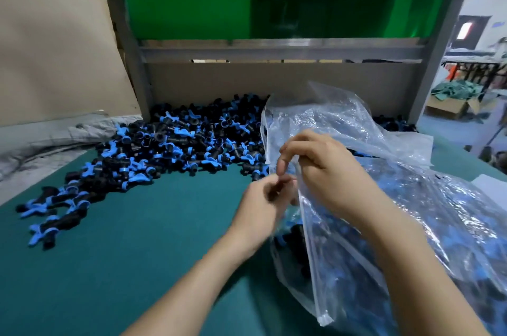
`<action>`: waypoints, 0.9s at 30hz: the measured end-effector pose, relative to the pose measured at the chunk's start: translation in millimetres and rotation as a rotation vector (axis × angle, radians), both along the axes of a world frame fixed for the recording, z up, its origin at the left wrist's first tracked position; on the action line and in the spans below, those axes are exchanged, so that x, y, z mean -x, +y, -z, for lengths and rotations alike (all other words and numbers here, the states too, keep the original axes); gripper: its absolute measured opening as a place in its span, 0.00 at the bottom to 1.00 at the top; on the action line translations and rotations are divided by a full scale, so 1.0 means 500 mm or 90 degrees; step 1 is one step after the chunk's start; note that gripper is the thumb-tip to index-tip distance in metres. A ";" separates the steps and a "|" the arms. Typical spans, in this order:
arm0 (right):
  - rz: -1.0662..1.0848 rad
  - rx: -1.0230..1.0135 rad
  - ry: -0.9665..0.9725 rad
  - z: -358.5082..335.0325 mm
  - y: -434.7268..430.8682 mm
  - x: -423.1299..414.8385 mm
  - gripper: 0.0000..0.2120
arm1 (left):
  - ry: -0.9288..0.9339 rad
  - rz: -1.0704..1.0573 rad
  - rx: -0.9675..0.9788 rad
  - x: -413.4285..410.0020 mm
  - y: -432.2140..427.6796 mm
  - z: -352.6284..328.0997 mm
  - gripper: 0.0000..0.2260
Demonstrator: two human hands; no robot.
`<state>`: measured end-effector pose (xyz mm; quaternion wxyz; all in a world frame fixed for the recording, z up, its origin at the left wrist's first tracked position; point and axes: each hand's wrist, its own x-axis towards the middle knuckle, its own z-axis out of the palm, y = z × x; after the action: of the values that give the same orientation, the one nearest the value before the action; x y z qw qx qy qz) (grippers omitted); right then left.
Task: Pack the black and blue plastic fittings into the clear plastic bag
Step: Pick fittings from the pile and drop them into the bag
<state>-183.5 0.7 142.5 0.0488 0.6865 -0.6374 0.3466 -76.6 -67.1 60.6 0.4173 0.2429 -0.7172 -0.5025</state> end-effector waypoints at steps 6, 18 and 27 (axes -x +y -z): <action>0.056 -0.064 0.110 0.008 -0.067 0.020 0.29 | -0.311 -0.311 0.129 -0.110 -0.184 0.136 0.08; 0.061 -0.100 0.102 0.023 -0.111 0.065 0.27 | -0.677 -0.448 0.275 -0.032 -0.313 0.122 0.23; 0.059 -0.132 0.087 0.036 -0.114 0.065 0.25 | -0.635 -0.512 0.235 -0.028 -0.328 0.129 0.09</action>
<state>-215.7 -56.1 124.5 0.0365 0.6795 -0.6962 0.2285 -62.4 -231.2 -4.1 0.2255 0.6192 -0.7522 -0.0040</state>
